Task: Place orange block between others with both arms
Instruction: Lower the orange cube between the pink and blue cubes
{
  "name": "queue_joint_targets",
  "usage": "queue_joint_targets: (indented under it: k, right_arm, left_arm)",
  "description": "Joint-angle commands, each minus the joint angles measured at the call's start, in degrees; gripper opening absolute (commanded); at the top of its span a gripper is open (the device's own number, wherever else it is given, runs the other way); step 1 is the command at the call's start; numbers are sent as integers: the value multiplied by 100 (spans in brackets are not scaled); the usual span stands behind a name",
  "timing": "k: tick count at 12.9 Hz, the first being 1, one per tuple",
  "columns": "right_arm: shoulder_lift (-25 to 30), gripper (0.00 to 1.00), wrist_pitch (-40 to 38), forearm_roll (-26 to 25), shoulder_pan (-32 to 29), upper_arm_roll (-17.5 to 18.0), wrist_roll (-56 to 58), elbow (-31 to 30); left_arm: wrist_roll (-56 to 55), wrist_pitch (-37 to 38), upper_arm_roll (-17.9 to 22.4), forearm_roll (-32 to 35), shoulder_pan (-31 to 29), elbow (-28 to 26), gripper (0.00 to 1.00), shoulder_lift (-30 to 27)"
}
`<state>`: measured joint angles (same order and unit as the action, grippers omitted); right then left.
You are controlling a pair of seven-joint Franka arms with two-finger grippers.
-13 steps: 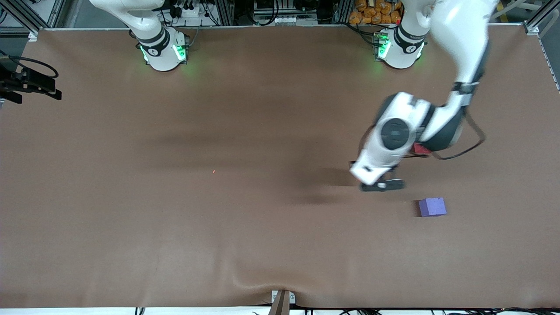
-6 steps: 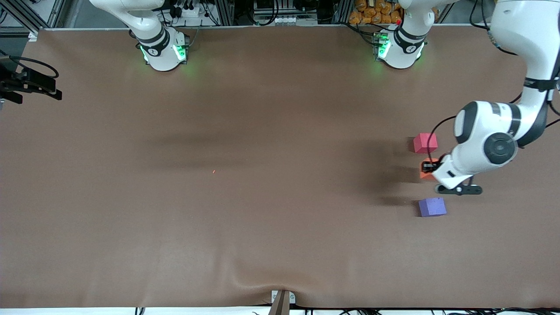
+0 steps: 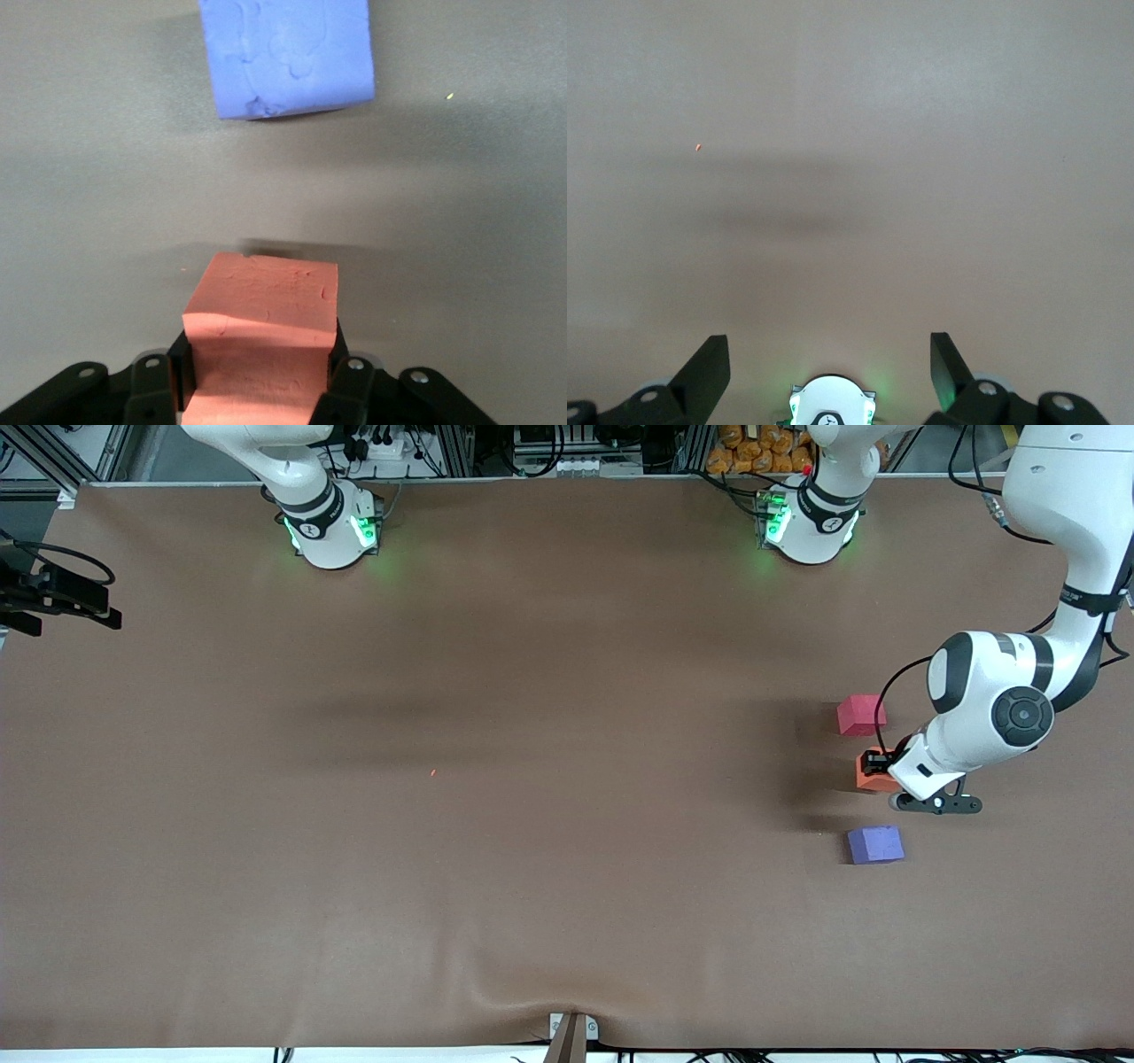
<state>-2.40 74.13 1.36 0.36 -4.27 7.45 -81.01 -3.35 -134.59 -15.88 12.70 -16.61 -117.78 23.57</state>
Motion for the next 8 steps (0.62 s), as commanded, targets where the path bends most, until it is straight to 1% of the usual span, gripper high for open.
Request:
queue_joint_targets:
  k: [1, 4, 8]
  right_arm:
    - [-50, 100, 14, -13, -54, 14, 29, 6]
    - [-68, 100, 5, -22, -27, 14, 20, 6]
    - [-68, 100, 49, -4, -36, 14, 37, 49]
  left_arm:
    - [54, -94, -91, 75, -18, 44, 0, 121]
    - [45, -103, -91, 118, 35, 53, 0, 244]
    - [-87, -103, -82, 119, 27, 88, 0, 254]
